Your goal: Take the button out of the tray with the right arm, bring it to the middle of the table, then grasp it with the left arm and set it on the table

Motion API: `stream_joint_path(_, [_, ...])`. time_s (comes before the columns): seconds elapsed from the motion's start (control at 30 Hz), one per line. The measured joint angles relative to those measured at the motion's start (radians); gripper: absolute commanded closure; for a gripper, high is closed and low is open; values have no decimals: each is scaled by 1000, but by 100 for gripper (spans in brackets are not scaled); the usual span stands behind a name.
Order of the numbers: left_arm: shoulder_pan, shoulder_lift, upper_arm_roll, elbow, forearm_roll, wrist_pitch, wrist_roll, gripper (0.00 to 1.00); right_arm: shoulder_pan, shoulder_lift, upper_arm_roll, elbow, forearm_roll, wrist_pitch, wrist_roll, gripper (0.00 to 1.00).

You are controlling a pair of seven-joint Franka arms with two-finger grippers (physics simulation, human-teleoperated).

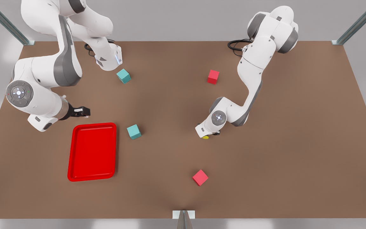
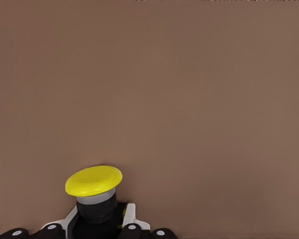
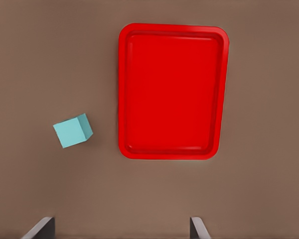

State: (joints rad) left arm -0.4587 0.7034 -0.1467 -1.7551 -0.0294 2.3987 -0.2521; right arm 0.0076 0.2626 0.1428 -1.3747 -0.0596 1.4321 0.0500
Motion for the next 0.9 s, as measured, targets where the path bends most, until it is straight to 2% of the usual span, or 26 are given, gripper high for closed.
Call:
stream_joint_path(0.17, [0, -4, 1, 21, 1, -35, -9, 55, -49, 48, -3, 4, 4, -2, -2, 0])
stream_joint_path(0.4, [-7, -7, 22, 159, 12, -134, -98, 55, -52, 50, -2, 4, 9, -3, -4, 0])
stream_joint_path(0.5, [-67, -10, 104, 219, 53, -157, -226, 55, -52, 50, -2, 4, 10, -3, -5, 0])
stream_joint_path(0.6, [-110, -10, 158, 289, 198, -212, -434, 55, -52, 50, -2, 4, 10, -3, -5, 0])
stream_joint_path(0.7, [-140, -8, 169, 321, 444, -314, -704, 55, -52, 50, -2, 4, 9, -3, -6, 0])
stream_joint_path(0.8, [-187, 2, 172, 318, 655, -462, -977, 55, -64, 50, -3, 11, 6, -4, -6, 0])
stream_joint_path(0.9, [-211, 38, 171, 293, 783, -606, -1231, 55, -98, 40, -4, 30, 4, -16, -6, 0])
